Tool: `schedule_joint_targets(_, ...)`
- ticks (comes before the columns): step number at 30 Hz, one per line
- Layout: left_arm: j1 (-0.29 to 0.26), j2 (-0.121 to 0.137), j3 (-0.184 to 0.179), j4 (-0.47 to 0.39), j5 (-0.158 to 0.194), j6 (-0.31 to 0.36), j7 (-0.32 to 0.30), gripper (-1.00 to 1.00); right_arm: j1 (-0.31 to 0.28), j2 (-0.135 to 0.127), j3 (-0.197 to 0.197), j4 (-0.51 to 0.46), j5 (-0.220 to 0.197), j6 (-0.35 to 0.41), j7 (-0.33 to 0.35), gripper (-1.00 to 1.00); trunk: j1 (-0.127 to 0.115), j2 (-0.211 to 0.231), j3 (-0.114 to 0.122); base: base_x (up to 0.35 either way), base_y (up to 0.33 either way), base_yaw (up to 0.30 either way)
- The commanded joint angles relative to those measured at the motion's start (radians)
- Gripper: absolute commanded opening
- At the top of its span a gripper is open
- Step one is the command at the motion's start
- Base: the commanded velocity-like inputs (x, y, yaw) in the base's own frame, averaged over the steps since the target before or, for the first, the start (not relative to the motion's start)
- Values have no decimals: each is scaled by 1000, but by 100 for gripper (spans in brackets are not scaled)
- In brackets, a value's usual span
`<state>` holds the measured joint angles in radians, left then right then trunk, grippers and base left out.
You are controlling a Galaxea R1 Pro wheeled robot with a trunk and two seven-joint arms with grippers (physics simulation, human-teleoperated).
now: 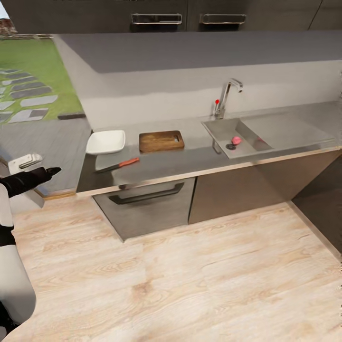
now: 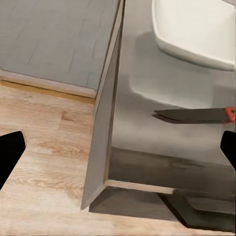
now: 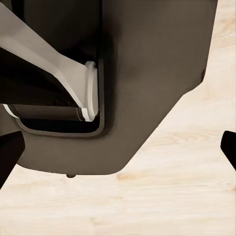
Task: In the kitchen, take the Vidalia onion out of the sink, dice it on the chopping board with the paring knife, put the diced onion into the bowl on the countertop, then place both the paring knife and the chopping board into the sink.
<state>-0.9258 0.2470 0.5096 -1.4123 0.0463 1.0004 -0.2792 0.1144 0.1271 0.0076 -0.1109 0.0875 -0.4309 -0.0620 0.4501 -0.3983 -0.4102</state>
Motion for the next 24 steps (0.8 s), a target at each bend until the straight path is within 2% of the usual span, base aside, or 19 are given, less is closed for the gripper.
schedule_joint_targets(1,-1,0,1,0,4,6,0,100,1,0,1,-2,9,0,-6,100,0,-2,-1,-335,0,0)
schedule_joint_targets(16,-1,-7,0,3,4,6,0,100,1,0,0,-3,9,0,-7,100,0,-2,-1,-335,0,0)
schedule_joint_targets(17,-1,-17,0,17,3,3,-1,100,1,-1,0,-3,9,0,-7,100,0,-2,-1,-333,0,0)
schedule_joint_targets(20,-1,-20,0,40,-2,1,-2,100,1,-2,0,-3,9,0,-7,100,0,-2,-1,-299,0,0)
schedule_joint_targets(24,-1,-21,1,131,-43,-5,-1,100,1,-3,0,-3,9,-1,-7,100,0,-2,-1,-140,0,0)
